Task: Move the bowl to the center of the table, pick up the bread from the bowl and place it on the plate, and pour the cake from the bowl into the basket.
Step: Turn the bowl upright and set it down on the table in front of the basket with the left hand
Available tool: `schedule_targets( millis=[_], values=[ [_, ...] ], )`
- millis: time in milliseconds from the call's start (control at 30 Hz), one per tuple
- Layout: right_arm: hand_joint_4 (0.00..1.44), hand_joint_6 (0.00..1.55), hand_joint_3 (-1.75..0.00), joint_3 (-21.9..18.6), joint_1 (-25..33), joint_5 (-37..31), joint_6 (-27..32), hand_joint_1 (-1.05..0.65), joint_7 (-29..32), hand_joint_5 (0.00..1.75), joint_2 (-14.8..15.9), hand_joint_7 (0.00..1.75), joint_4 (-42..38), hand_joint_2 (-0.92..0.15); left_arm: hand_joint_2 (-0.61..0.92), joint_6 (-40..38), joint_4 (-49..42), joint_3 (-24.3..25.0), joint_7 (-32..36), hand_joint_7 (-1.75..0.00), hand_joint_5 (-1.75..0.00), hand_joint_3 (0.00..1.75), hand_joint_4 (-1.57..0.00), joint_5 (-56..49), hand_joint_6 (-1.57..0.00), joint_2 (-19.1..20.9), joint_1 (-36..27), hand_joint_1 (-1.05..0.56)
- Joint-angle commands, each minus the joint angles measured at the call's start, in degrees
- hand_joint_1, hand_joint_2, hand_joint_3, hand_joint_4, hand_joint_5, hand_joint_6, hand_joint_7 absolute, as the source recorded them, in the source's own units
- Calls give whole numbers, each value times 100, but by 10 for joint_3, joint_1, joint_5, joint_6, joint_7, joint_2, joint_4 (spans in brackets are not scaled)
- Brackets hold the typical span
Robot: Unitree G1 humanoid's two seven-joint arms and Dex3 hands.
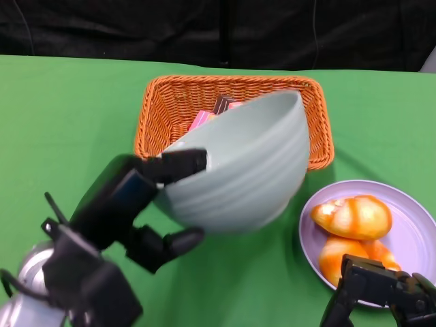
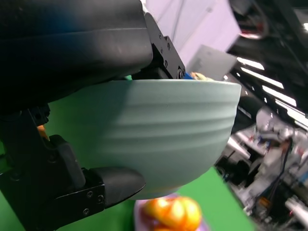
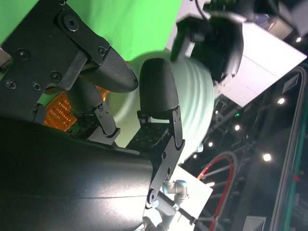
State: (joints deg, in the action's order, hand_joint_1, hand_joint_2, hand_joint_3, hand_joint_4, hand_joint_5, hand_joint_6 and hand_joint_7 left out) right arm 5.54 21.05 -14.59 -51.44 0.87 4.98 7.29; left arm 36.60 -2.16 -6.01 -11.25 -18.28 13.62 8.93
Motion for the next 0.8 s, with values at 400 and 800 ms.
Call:
schedule_targets(
  millis=[400, 800],
  values=[
    [87, 79, -175, -3, 7, 16, 1, -15, 7, 175, -4, 147, 13, -17, 18, 165, -72, -11, 291, -175, -175, 151, -104, -366, -80, 110, -9, -17],
    [88, 79, -174, -6, 9, 14, -1, -19, 9, 175, -4, 148, 16, -16, 71, 38, -82, -150, 432, -128, -175, 16, -99, -561, -91, 191, 3, -31]
  ],
)
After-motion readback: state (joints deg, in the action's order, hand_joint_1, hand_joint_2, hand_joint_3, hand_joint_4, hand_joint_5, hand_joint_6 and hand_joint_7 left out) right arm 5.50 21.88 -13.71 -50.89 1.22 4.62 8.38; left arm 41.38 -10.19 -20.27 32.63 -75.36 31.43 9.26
